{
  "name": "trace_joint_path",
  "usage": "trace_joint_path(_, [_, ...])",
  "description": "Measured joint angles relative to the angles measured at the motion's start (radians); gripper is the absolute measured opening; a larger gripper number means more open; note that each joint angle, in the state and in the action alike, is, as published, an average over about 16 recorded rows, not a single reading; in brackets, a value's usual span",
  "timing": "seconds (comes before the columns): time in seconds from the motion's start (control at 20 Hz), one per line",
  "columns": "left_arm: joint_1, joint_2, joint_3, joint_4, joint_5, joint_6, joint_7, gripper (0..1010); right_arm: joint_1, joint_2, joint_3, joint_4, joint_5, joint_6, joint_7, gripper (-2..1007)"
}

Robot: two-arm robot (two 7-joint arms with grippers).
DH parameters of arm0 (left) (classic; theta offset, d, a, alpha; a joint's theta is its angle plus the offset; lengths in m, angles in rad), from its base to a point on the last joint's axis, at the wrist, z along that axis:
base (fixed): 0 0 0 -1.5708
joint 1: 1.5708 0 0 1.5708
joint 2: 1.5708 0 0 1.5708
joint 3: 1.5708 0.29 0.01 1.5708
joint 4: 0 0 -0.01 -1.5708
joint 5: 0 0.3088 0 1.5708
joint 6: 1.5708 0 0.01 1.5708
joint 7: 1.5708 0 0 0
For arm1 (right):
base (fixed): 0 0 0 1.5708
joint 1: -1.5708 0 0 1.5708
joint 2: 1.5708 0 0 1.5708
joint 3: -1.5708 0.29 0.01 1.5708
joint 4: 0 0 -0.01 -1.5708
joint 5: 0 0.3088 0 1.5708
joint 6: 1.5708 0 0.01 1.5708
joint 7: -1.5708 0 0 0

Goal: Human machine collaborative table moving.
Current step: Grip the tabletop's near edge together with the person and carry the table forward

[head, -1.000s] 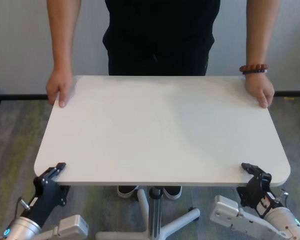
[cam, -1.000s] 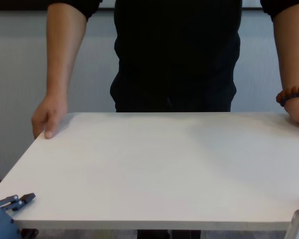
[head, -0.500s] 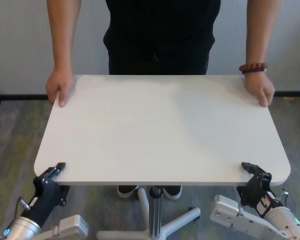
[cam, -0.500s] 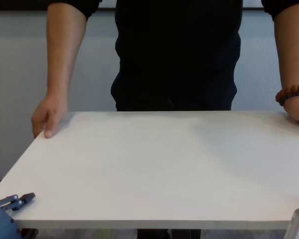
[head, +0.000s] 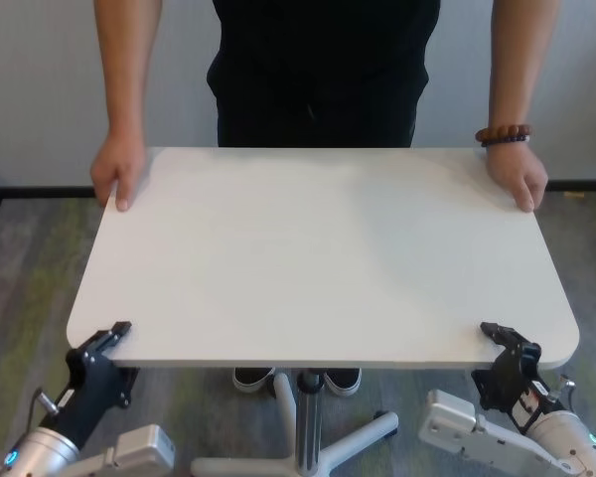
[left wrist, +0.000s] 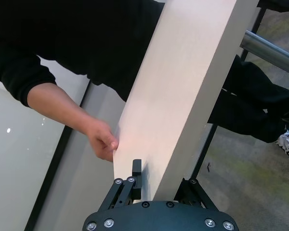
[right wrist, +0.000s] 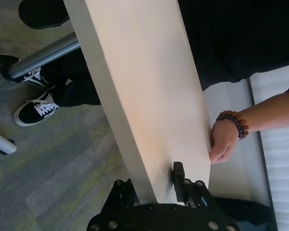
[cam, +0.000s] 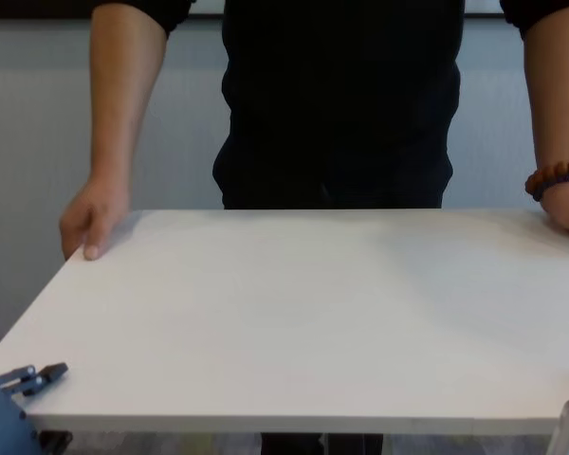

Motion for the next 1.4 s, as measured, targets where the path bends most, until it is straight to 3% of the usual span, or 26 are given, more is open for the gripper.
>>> trace_joint_path(0.7, [-0.001, -0.012, -0.031, -0.064, 0.024, 0.026, -0.042, 322, -0.002, 0.013, 0.037, -0.05, -0.033, 0.016, 0.074, 355])
trace_joint_path(1.4, [-0.074, -0.057, -0.026, -0.022, 0.042, 0.032, -0.06, 323, 0.066, 0.009, 0.072, 0.0, -0.039, -0.011, 0.15, 356])
